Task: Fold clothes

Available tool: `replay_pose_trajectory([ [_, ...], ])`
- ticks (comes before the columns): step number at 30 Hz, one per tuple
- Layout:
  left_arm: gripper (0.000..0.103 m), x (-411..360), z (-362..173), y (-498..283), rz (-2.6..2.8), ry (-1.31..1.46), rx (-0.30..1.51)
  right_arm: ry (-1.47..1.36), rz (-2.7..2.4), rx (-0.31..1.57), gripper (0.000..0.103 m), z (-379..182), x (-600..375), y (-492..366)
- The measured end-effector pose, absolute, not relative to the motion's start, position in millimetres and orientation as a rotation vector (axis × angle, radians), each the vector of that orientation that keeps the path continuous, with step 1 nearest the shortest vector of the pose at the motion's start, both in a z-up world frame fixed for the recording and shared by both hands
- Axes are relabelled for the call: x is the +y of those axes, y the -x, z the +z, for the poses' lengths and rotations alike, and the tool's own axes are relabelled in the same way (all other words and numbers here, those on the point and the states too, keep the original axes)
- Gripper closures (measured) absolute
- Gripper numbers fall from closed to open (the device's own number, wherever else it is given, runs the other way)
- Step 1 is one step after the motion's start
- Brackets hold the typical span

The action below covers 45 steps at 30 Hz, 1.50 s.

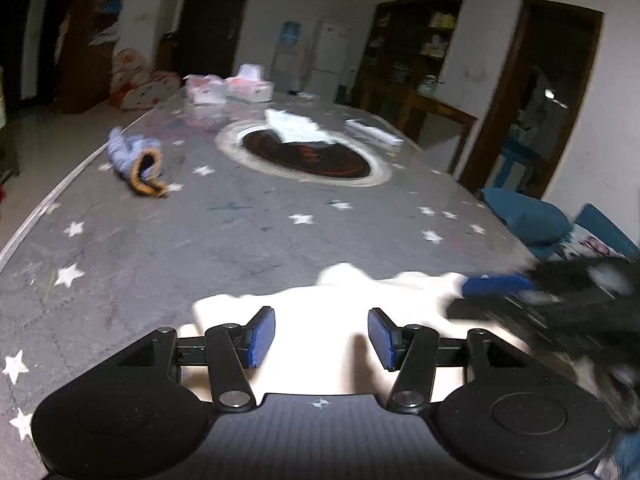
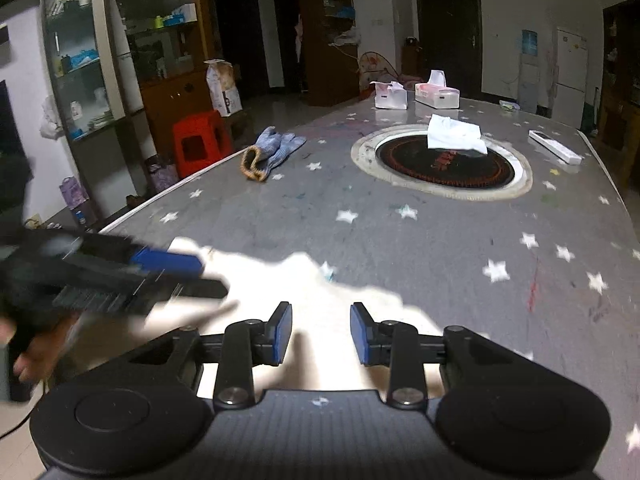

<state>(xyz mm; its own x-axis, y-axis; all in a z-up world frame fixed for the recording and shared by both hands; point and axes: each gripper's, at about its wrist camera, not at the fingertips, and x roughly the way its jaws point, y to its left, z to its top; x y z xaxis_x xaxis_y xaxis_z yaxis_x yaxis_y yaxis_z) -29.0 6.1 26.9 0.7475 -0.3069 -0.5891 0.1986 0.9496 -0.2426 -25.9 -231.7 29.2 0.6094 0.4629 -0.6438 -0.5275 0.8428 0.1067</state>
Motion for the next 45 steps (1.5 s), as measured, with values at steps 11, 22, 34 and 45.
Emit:
replay_pose_trajectory([
  [11,0.047,8.5,33.7,53.7,-0.297,0.157,0.643,0.075,0.585,0.654,0.072,37.0,-275.1,86.6],
  [22,0.047,-5.1,26.9,96.1,-0.412,0.091,0.631,0.084,0.573,0.678,0.071,22.6,-295.2,123.6],
  [34,0.046,-6.0,26.4,100.9,-0.438,0.088,0.63,0.076,0.552,0.69,0.071,36.1,-306.4,137.0],
  [45,0.046,2.9,22.2,65.6,-0.344,0.139,0.67,0.084,0.499,0.699,0.069,26.5,-284.7,41.9],
])
